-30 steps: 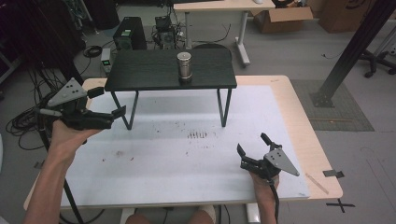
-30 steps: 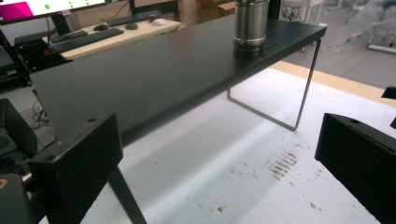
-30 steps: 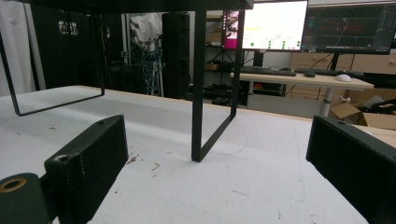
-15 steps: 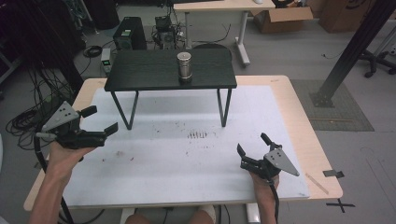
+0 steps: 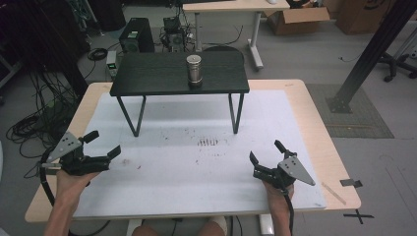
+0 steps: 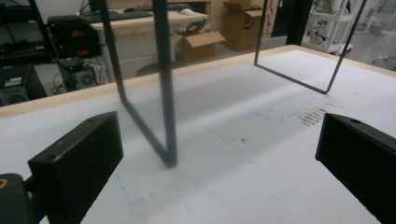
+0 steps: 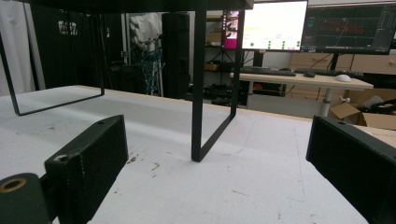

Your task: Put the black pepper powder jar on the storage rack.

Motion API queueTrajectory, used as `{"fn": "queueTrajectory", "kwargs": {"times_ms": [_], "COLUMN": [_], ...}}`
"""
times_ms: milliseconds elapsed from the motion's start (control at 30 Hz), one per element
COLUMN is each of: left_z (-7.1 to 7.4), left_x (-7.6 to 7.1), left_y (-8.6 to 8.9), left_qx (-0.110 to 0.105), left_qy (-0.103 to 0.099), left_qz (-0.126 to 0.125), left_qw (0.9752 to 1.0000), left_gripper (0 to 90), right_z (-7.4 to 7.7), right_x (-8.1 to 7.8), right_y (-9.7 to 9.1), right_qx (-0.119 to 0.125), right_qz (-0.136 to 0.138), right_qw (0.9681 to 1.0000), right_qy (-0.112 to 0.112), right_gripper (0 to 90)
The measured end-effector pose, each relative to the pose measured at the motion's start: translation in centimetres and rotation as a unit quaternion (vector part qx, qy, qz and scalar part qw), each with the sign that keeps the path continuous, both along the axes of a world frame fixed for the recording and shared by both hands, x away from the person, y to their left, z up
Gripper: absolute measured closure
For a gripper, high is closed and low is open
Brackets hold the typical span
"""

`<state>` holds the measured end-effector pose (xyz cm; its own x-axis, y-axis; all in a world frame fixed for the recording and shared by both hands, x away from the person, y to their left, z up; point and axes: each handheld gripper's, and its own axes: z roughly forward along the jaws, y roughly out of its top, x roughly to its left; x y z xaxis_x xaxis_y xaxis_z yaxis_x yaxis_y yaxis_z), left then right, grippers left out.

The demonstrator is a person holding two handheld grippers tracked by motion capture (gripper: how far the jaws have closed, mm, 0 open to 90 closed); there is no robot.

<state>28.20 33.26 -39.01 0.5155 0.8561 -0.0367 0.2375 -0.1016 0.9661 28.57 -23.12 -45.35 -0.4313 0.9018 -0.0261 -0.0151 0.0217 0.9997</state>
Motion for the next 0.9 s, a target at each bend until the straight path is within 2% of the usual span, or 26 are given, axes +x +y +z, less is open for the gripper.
{"fn": "queueTrajectory", "kwargs": {"times_ms": [133,400,500,533,633,900], "left_z": [-1.6,-3.5,-4.2,-4.5,-4.8,-5.7], "left_x": [-0.3,-0.8,-1.0,-1.2,-1.2,-1.6], "left_y": [0.5,0.9,0.9,0.9,0.8,0.8], "left_qx": [-0.005,-0.012,-0.015,-0.013,-0.011,-0.029], "left_qy": [-0.007,-0.018,-0.034,-0.046,-0.053,-0.082], "left_qz": [0.009,0.018,0.026,0.028,0.028,0.029], "left_qw": [0.9999,0.9996,0.999,0.9984,0.9981,0.9958], "left_gripper": [1.2,1.9,2.0,2.1,2.1,2.4], "right_z": [0.0,0.0,0.0,0.0,0.0,0.0], "right_x": [0.0,0.0,0.0,0.0,0.0,0.0], "right_y": [0.0,0.0,0.0,0.0,0.0,0.0], "right_qx": [0.0,-0.001,-0.002,-0.002,-0.001,-0.001], "right_qz": [0.0,0.0,-0.001,-0.001,-0.001,-0.001], "right_qw": [1.0,1.0,1.0,1.0,1.0,1.0], "right_qy": [0.0,0.001,0.001,0.001,0.001,0.002], "right_gripper": [5.4,5.4,5.4,5.4,5.4,5.4]}}
